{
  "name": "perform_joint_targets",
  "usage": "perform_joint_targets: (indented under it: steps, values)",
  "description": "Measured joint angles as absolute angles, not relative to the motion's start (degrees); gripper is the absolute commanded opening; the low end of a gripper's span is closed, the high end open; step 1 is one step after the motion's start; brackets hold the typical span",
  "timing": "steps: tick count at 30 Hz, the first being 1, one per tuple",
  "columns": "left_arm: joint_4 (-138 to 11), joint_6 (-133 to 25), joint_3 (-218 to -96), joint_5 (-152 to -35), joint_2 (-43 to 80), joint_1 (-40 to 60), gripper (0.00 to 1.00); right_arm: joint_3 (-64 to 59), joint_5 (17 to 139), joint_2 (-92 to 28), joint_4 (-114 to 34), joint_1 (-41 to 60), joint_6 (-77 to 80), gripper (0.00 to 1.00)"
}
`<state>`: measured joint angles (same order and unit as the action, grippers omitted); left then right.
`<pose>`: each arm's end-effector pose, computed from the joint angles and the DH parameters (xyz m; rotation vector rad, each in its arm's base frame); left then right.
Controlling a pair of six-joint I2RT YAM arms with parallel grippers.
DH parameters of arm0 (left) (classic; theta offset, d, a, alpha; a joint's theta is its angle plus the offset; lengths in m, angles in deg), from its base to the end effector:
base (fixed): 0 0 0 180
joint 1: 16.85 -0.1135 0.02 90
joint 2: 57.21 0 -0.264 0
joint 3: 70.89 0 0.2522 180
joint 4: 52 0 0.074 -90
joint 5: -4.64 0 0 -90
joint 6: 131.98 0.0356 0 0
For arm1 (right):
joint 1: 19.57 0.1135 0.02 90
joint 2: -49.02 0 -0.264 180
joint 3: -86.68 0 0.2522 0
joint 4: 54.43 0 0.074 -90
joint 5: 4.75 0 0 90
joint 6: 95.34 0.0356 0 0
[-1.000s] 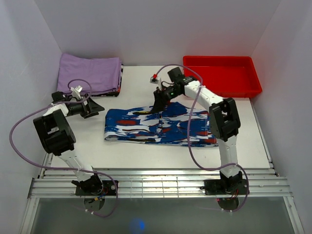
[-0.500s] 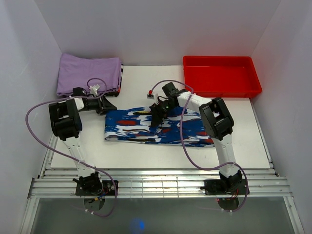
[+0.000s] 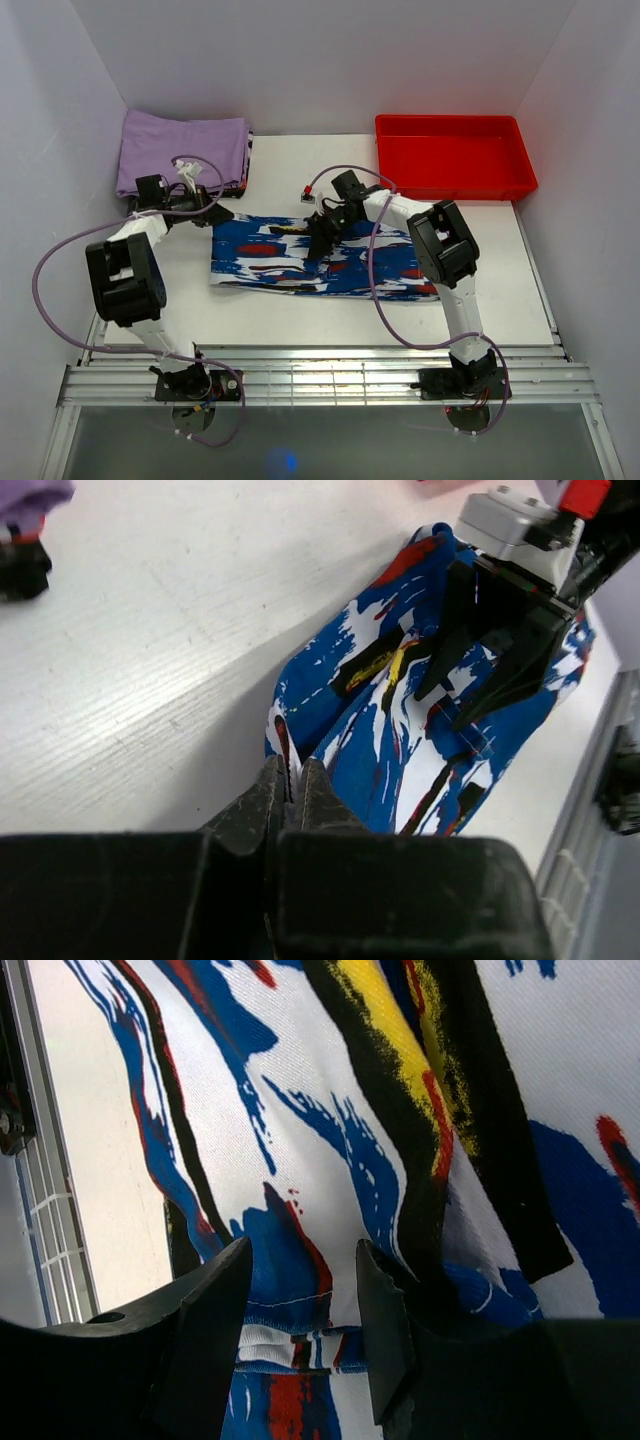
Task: Fold and stack the trousers
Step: Fold the trousers
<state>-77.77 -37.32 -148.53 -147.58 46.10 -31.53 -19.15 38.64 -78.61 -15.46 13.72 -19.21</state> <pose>0.3606 0.0619 0.1903 0.2561 2.1132 -1.1167 0.3732 0.2760 0.1430 -1.2744 2.2082 1.1872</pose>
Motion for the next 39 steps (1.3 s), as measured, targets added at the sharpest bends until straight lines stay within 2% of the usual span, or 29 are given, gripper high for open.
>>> perform_joint_targets:
  steps: [5,8,9,10,11,12,14,15,16,19,23,28,33,39]
  values:
    - [-69.7,-28.8,-140.9,-144.2,36.3,-30.3,0.0,-19.2,38.8,-78.6,-16.1,14.2,-19.5,0.51]
    - [-66.5,-23.9,-138.8,-140.0,36.6,-29.8,0.0,-19.2,38.7,-78.6,-16.2,14.2,-19.5,0.51]
    - [-65.6,-22.6,-138.3,-138.5,37.4,-29.8,0.0,-19.2,38.7,-78.6,-16.2,14.2,-19.5,0.54]
    - [-64.7,-21.5,-137.9,-137.1,38.5,-29.8,0.05,-19.2,38.6,-78.6,-16.2,14.2,-19.4,0.56]
    - [-64.0,-20.7,-137.6,-135.7,39.6,-29.7,0.24,-19.2,38.3,-78.6,-16.2,14.2,-19.4,0.58]
    - [-63.5,-20.3,-137.6,-134.6,40.6,-29.7,0.33,-19.1,37.8,-78.6,-16.2,14.3,-19.4,0.6]
    - [-61.9,-19.9,-138.1,-131.4,43.0,-29.6,0.49,-19.1,36.7,-78.5,-16.2,14.4,-19.3,0.73]
    - [-61.2,-19.7,-138.7,-129.1,44.0,-29.8,0.62,-19.0,35.9,-78.4,-15.9,14.3,-19.2,0.77]
    - [-60.6,-19.7,-139.5,-127.5,44.7,-30.3,0.66,-19.0,35.4,-78.1,-15.5,14.3,-19.4,0.83]
    - [-60.4,-20.7,-143.0,-124.5,44.1,-31.5,0.77,-17.7,35.1,-75.9,-14.5,14.2,-20.3,0.9]
    - [-63.7,-23.9,-150.2,-125.0,40.6,-33.5,0.8,-14.1,34.5,-69.2,-12.0,11.2,-21.0,0.93]
    - [-69.8,-29.6,-152.3,-135.0,30.5,-35.3,0.81,-10.3,31.4,-60.0,-10.6,1.9,-21.3,0.92]
    - [-70.5,-40.2,-141.9,-148.6,25.7,-34.9,0.8,-4.2,29.1,-56.5,-7.3,-5.7,-23.0,0.87]
    - [-71.5,-46.6,-128.1,-151.6,34.0,-34.7,0.77,1.7,28.5,-57.1,1.0,-14.9,-27.9,0.84]
